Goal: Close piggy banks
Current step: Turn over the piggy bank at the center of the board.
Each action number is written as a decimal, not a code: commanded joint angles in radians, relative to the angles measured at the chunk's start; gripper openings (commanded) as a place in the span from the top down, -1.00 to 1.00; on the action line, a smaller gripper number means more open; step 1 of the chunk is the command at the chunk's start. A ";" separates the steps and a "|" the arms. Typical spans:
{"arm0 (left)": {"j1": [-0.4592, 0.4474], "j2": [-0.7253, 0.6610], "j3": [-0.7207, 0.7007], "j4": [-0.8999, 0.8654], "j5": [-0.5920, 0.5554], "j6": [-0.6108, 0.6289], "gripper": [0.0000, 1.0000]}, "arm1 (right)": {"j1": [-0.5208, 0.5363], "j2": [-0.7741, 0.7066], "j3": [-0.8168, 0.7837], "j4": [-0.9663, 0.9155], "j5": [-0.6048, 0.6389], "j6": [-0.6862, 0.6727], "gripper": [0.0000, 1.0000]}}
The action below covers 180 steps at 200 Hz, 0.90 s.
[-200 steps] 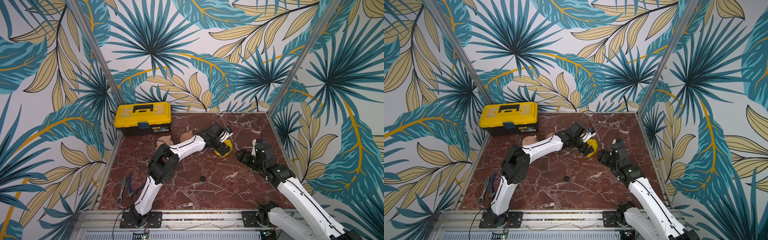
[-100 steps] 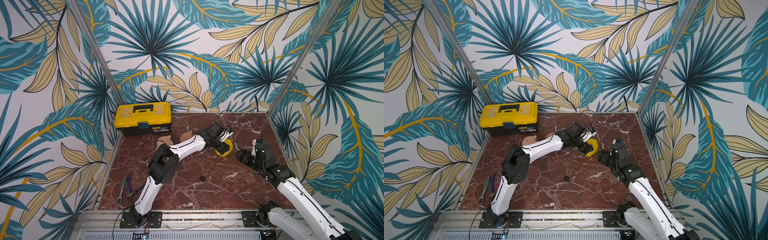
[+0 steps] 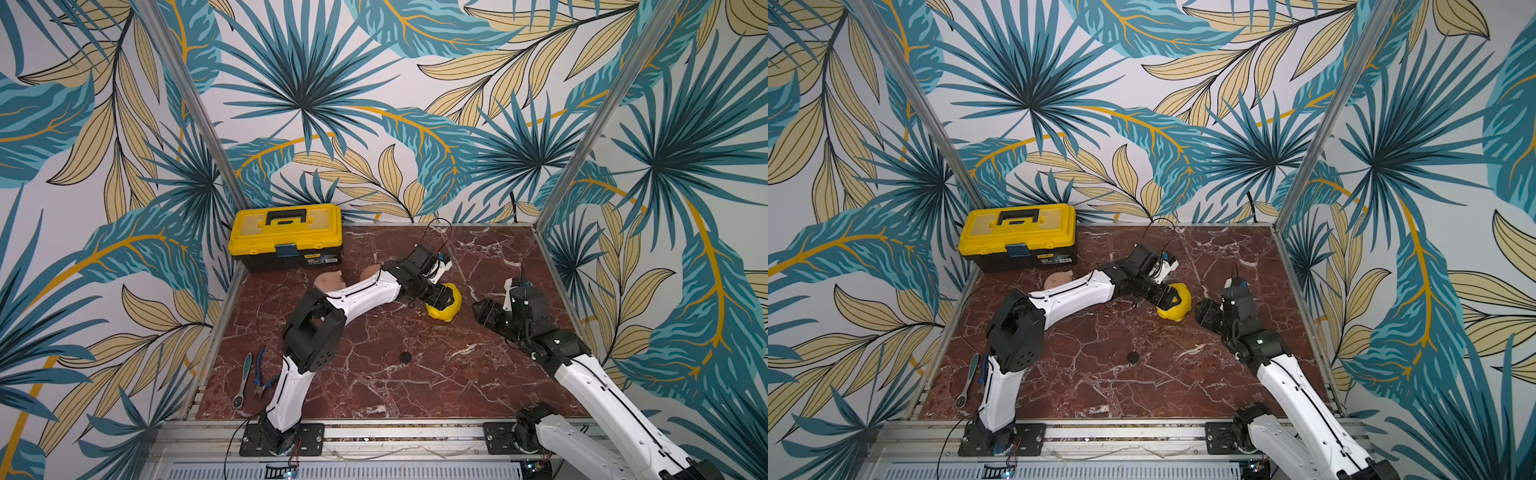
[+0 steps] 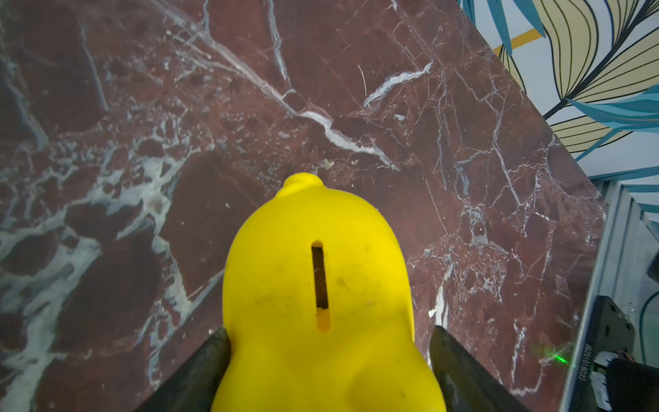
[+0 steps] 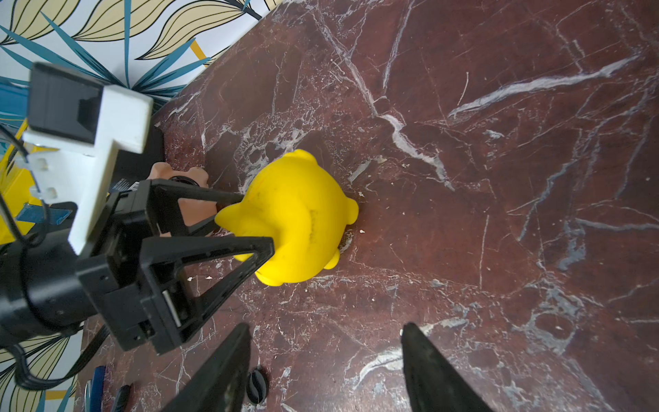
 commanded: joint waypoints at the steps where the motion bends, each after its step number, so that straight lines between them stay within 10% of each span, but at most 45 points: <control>1: 0.019 -0.076 -0.079 0.014 0.051 -0.093 -0.49 | -0.003 0.006 0.005 -0.002 -0.022 -0.016 -0.35; 180: 0.108 -0.416 -0.581 0.177 0.165 -0.366 -0.51 | 0.004 0.107 -0.047 0.113 -0.156 0.070 -0.28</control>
